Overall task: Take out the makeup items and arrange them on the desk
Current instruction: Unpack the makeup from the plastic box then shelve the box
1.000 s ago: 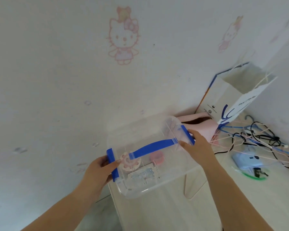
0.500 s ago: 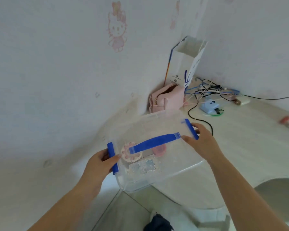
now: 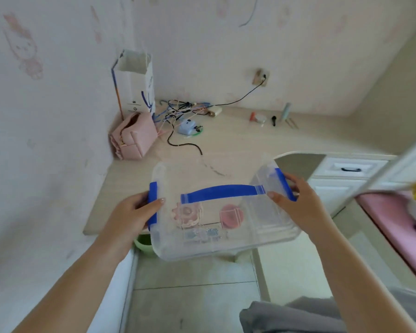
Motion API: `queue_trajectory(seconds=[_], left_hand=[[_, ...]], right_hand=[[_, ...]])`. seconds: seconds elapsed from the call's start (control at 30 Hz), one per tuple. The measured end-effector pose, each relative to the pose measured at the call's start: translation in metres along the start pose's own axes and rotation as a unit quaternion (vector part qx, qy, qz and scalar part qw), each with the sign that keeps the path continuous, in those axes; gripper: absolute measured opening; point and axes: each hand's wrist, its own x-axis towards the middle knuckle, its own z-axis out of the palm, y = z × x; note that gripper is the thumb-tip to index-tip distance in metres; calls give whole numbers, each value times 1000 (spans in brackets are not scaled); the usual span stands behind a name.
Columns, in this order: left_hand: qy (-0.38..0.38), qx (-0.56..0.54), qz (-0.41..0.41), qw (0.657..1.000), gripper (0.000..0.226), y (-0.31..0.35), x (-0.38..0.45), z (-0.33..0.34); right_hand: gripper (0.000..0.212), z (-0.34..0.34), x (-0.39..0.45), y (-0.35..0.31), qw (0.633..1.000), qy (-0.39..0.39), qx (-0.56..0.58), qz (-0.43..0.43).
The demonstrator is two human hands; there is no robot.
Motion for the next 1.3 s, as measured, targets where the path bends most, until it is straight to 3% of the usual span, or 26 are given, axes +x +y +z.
queue_trajectory(seconds=[0.2,0.37,0.6,0.73,1.0,1.1,1.23,1.3], left_hand=[[-86,14,67,994,28,37,-17,63],[-164,5,107,981,10,65,-53,122],[-267,-1,152,952,10,78,-154,216],[-304,-17,139,942,11,71,-215,266],[-408,-6,115,906,38,28,-304,378],[-461,8,99,882,23,14,-329,428],[-506,31,86,857,40,-1,-352,494],[-506,31,81,858,19,-6,-356,528]], right_hand=[[53,-88,-64,25,994,92,44,35],[50,-156,-126,53,978,175,96,61],[43,-254,-245,100,955,260,109,87],[41,-302,-313,128,940,301,111,111],[33,-370,-434,211,905,371,122,170],[31,-393,-465,245,884,402,136,198],[29,-422,-483,292,859,435,141,230],[29,-438,-483,312,849,449,141,239]])
